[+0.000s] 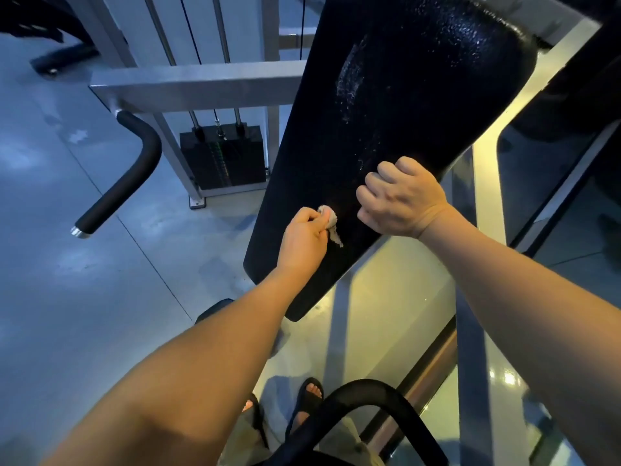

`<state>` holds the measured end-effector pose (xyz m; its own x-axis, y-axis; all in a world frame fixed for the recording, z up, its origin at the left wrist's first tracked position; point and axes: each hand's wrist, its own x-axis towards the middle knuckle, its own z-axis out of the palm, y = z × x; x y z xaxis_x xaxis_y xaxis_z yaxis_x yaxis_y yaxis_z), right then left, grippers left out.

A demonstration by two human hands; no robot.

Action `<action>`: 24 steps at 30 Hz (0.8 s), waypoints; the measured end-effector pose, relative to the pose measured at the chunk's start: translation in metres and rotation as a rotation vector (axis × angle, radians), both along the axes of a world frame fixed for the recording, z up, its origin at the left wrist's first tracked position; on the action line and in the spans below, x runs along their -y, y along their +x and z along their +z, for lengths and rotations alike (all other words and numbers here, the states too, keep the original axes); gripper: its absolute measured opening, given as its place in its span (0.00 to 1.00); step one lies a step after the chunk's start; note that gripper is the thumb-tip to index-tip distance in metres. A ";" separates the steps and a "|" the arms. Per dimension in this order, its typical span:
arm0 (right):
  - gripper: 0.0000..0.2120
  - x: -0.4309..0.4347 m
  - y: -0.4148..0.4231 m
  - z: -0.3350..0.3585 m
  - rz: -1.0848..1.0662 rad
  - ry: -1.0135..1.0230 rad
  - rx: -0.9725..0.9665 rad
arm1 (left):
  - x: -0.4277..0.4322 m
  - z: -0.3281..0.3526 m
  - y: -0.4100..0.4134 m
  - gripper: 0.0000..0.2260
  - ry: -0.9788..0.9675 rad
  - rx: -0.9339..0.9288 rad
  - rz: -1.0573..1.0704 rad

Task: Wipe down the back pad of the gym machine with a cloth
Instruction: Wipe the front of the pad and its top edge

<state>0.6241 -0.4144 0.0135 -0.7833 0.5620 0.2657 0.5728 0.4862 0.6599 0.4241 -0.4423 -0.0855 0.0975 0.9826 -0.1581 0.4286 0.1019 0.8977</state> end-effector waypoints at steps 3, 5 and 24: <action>0.16 0.001 0.000 0.002 -0.001 -0.019 -0.026 | -0.004 0.019 -0.011 0.07 0.118 -0.192 -0.095; 0.16 0.004 -0.001 0.005 -0.038 -0.049 -0.034 | 0.000 0.027 -0.024 0.09 0.091 -0.145 -0.051; 0.14 0.141 -0.169 -0.025 -0.806 -0.952 -1.728 | 0.046 0.040 -0.117 0.09 -0.344 0.504 -0.429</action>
<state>0.4548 -0.5553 -0.0111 0.2967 0.9283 -0.2240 0.3807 -0.3301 -0.8637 0.3073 -0.4885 -0.0451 0.6030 0.7452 -0.2848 0.0392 0.3290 0.9435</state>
